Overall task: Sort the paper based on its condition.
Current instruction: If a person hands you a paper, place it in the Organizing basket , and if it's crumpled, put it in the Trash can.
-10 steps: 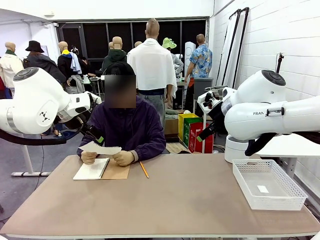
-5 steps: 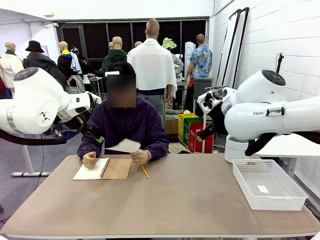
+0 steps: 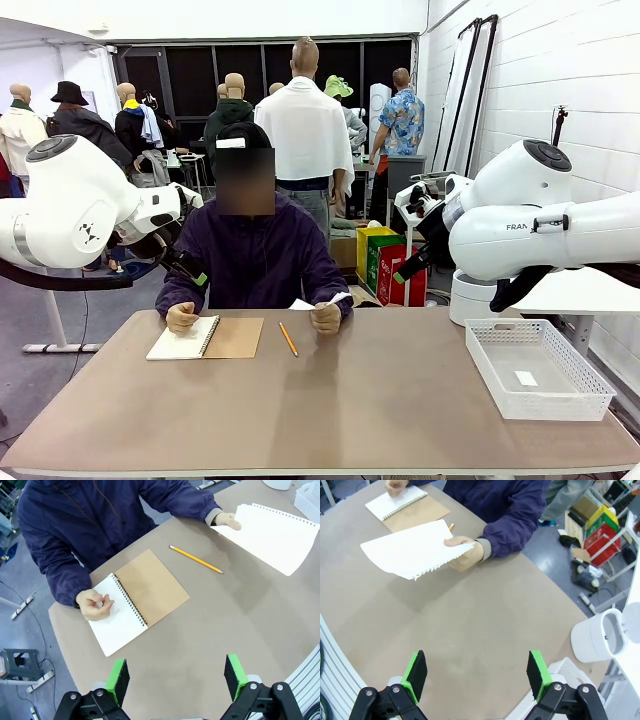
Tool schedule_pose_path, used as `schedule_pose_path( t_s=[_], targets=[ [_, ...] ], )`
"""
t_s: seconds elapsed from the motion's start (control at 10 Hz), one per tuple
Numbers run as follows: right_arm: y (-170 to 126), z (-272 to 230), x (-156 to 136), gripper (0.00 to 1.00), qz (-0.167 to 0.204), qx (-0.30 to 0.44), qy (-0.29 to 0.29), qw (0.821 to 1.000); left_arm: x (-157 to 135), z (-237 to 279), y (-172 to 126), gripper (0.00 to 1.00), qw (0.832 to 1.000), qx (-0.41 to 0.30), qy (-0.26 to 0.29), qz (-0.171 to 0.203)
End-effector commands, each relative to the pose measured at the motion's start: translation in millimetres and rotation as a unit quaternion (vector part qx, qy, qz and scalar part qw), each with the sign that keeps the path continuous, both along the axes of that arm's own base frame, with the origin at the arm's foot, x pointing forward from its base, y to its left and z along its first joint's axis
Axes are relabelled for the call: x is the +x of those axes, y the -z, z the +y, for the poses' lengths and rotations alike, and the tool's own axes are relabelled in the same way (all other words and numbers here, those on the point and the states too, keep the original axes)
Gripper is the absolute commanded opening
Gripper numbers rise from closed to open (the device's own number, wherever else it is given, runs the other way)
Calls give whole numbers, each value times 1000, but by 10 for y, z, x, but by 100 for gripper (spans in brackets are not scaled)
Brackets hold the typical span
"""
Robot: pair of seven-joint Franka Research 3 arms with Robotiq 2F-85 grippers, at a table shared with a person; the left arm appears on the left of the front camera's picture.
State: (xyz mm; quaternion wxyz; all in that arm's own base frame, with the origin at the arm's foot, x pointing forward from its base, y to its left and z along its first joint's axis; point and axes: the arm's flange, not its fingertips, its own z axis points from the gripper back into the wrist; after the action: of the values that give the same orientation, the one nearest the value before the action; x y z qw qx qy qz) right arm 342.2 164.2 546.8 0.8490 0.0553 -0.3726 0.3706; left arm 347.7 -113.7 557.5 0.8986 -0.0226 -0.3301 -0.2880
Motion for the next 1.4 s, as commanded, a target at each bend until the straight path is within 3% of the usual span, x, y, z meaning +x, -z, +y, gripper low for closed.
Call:
schedule_pose_path(
  t_s=[0.0,0.4,0.7,0.9,1.0,1.2,1.3],
  targets=[
    [2,-5,4,100,1,2,0,1000,22,-5,-7,100,1000,-1,1,-1],
    [0,0,0,100,0,0,0,1000,22,-5,-7,100,1000,-1,1,-1],
    [34,88,333,100,117,46,133,983,22,-5,-7,100,1000,-1,1,-1],
    [182,15,526,100,225,107,217,944,22,-5,-7,100,1000,-1,1,-1],
    [277,-36,640,100,254,136,252,924,22,-5,-7,100,1000,-1,1,-1],
    [431,-91,760,100,306,180,278,892,22,-5,-7,100,1000,-1,1,-1],
    [459,-63,800,100,321,173,255,895,22,-5,-7,100,1000,-1,1,-1]
  ],
)
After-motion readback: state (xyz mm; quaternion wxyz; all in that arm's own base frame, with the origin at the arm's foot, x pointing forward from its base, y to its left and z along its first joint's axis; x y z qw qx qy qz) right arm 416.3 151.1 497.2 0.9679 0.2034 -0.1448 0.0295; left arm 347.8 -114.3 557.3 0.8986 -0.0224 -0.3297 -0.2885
